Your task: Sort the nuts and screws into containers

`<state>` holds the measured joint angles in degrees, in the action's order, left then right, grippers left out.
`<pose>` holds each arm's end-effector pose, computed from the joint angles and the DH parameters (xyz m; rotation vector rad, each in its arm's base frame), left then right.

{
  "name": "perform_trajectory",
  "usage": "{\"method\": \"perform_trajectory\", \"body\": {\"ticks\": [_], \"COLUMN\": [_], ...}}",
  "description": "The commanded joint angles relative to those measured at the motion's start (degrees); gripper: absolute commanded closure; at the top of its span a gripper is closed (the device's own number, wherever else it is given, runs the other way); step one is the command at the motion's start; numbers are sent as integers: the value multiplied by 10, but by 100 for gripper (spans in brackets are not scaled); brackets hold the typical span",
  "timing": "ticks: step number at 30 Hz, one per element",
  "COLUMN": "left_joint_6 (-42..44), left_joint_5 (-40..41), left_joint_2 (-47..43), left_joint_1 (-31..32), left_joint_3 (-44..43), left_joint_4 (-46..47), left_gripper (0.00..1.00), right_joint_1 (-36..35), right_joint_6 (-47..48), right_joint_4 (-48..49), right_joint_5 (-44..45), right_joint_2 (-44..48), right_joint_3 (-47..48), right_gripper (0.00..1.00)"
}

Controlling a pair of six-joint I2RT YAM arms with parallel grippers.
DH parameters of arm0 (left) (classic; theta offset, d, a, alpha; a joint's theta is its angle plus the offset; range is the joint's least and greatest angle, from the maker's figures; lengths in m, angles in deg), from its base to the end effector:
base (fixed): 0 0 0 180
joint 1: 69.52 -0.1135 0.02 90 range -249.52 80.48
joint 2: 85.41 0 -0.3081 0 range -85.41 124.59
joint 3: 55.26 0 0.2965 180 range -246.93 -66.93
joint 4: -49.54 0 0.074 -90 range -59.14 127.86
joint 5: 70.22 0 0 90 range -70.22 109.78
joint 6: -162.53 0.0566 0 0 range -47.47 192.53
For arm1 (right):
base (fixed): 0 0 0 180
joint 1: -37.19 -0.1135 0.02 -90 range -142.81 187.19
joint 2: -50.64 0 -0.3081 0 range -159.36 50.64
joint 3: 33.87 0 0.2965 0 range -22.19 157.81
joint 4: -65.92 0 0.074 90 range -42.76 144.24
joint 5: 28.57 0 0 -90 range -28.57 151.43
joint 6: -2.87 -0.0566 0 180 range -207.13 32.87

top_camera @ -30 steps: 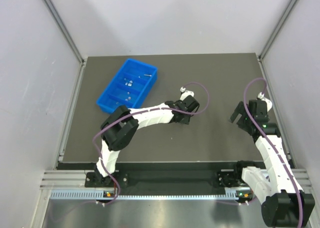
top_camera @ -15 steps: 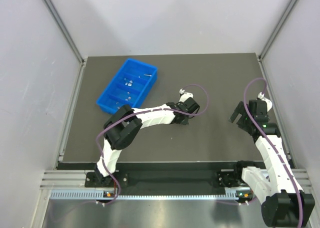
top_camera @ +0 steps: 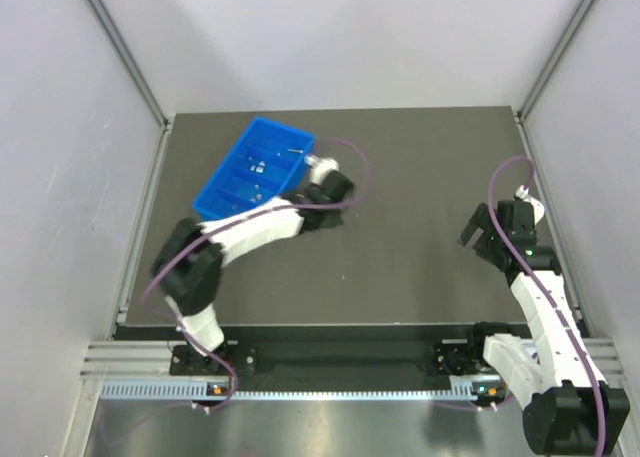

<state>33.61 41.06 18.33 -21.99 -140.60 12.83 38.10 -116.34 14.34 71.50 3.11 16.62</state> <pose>0.3170 -0.3159 0.2152 0.0396 2.4499 -0.1916 0.1936 -0.0130 0.2587 0.7009 2.2976 0.0166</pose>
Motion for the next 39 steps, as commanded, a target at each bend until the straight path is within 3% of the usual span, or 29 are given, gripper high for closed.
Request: {"method": "perform_trajectory", "body": {"ticks": [1,5,6,11,22,26,27,31,34,35,36,39], "left_joint_6": [-23,-20,-20,-17,-20,-16,-11,16,50,59,69,90], "left_joint_5": [32,71,68,62,80,80,77,68,11,-38,-63,-131], "left_joint_2": [-163,-250,-259,-261,-216,-216,-221,-255,-284,-289,-298,-313], "left_joint_1": [-93,-186,-229,-316,-337,-337,-337,-337,-337,-337,-337,-337], "left_joint_3": [41,99,107,149,179,167,164,116,65,53,28,-24], "left_joint_4": [25,30,27,31,51,40,37,4,-18,-23,-26,-53], "left_gripper": [99,98,98,98,96,72,60,40,29,7,2,1], "right_joint_1": [0,0,0,0,0,0,0,0,0,0,0,0], "right_joint_6": [-14,-14,-14,-15,-11,-1,1,10,11,11,10,11], "right_joint_4": [18,25,26,36,37,38,39,56,79,89,97,122], "right_joint_5": [-6,-5,-5,-12,-8,-20,-23,-31,-38,-40,-42,-30], "right_joint_2": [7,4,2,-19,-22,-22,-17,5,16,17,19,22], "right_joint_3": [25,18,17,20,25,35,36,58,78,83,87,118], "right_gripper": [0,0,0,0,0,0,1,0,0,0,1,0]}}
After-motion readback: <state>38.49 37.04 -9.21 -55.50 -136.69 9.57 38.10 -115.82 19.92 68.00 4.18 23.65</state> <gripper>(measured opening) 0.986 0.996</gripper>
